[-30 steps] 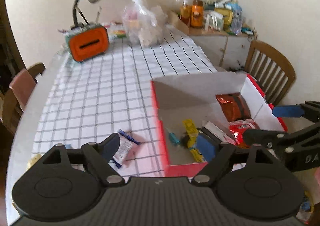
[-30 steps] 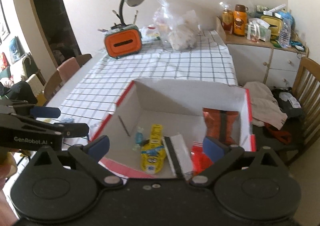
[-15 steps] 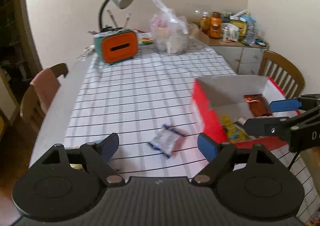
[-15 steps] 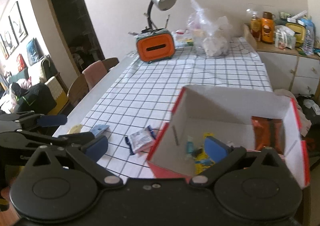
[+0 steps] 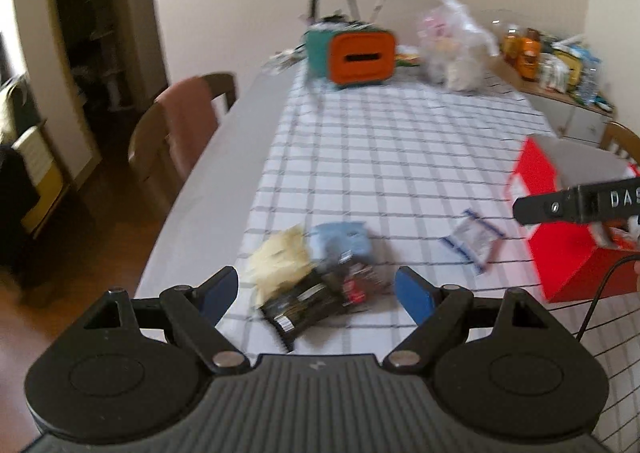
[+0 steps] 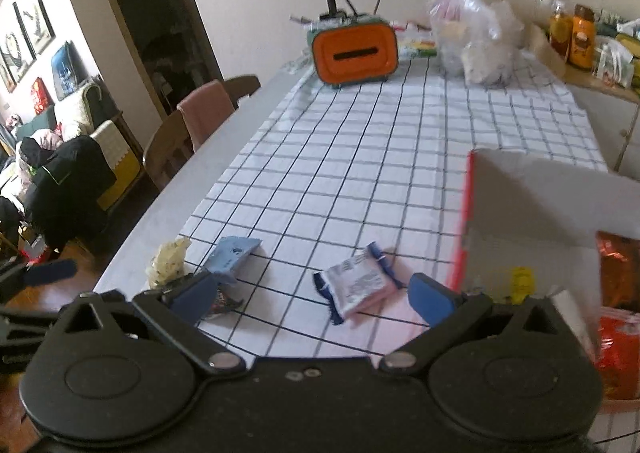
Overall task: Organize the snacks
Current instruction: 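Grasp the white-blue biscuit packet with the right tool while the left tool grasps the gold snack, then carry the biscuit packet and gold snack over the red box with both tools, then open both tools to drop the biscuit packet and gold snack into the box, then move both tools back to the remaining snacks on the table, then grasp the cream bag with the left tool while the right tool grasps the chocolate bar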
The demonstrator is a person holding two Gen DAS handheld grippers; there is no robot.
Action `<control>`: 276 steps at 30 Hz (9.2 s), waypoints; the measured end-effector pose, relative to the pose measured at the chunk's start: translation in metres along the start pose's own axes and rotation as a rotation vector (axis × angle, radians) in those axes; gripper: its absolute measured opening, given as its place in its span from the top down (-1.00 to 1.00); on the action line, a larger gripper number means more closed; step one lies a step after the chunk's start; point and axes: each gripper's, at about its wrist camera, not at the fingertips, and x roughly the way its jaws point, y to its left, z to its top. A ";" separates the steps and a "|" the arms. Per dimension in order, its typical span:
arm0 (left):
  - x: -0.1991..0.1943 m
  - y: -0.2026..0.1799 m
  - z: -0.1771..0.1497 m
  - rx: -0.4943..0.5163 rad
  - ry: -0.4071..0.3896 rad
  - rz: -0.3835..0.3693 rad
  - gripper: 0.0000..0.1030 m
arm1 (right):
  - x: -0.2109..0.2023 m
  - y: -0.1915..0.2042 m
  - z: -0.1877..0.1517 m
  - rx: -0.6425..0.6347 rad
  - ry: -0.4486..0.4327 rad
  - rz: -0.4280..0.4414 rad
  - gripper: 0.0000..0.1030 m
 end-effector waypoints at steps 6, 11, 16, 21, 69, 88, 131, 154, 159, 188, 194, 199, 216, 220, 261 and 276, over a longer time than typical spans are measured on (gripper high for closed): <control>0.017 0.038 -0.022 -0.053 0.061 0.036 -0.67 | 0.044 0.013 0.003 0.113 0.091 -0.058 -0.94; 0.026 0.059 -0.037 -0.121 0.104 0.078 -0.67 | 0.080 0.011 0.006 0.238 0.162 -0.143 -0.90; 0.032 0.071 -0.045 -0.161 0.137 0.098 -0.67 | 0.110 0.004 0.007 0.383 0.214 -0.254 -0.76; 0.041 0.080 -0.051 -0.205 0.188 0.085 -0.67 | 0.126 -0.006 0.007 0.527 0.221 -0.350 -0.69; 0.078 0.101 -0.056 -0.367 0.278 0.172 0.33 | 0.105 0.001 -0.009 0.424 0.186 -0.371 0.10; 0.020 0.050 -0.028 -0.341 0.198 0.130 0.33 | 0.008 -0.009 0.004 0.285 0.063 -0.179 0.11; 0.058 -0.309 0.083 0.229 0.185 -0.311 0.32 | -0.107 -0.237 -0.031 0.192 0.049 -0.328 0.10; 0.145 -0.373 0.076 0.336 0.516 -0.209 0.32 | -0.035 -0.244 -0.025 -0.004 0.247 -0.296 0.11; 0.147 -0.374 0.075 0.334 0.523 -0.196 0.31 | -0.035 -0.244 -0.025 -0.008 0.251 -0.289 0.11; 0.042 -0.316 0.087 0.197 0.243 -0.278 -0.33 | -0.126 -0.211 -0.019 0.030 0.035 -0.153 -0.03; 0.017 -0.298 0.080 0.197 0.172 -0.291 -0.47 | -0.135 -0.192 -0.020 0.015 0.000 -0.123 -0.16; 0.000 -0.278 0.075 0.194 0.120 -0.292 -0.51 | -0.140 -0.174 -0.018 0.013 -0.021 -0.099 -0.25; -0.018 -0.164 0.051 0.154 -0.005 -0.253 -0.65 | -0.125 -0.100 -0.024 0.002 -0.097 -0.029 -0.99; -0.013 -0.130 0.045 0.171 0.001 -0.238 -0.65 | -0.110 -0.077 -0.023 -0.011 -0.077 -0.019 -0.99; 0.141 0.064 0.037 0.405 0.263 -0.418 -0.65 | 0.108 0.087 -0.017 -0.214 0.229 0.139 -0.68; 0.168 0.085 0.044 0.185 0.326 -0.478 -0.33 | 0.132 0.062 -0.013 0.047 0.221 0.218 -0.14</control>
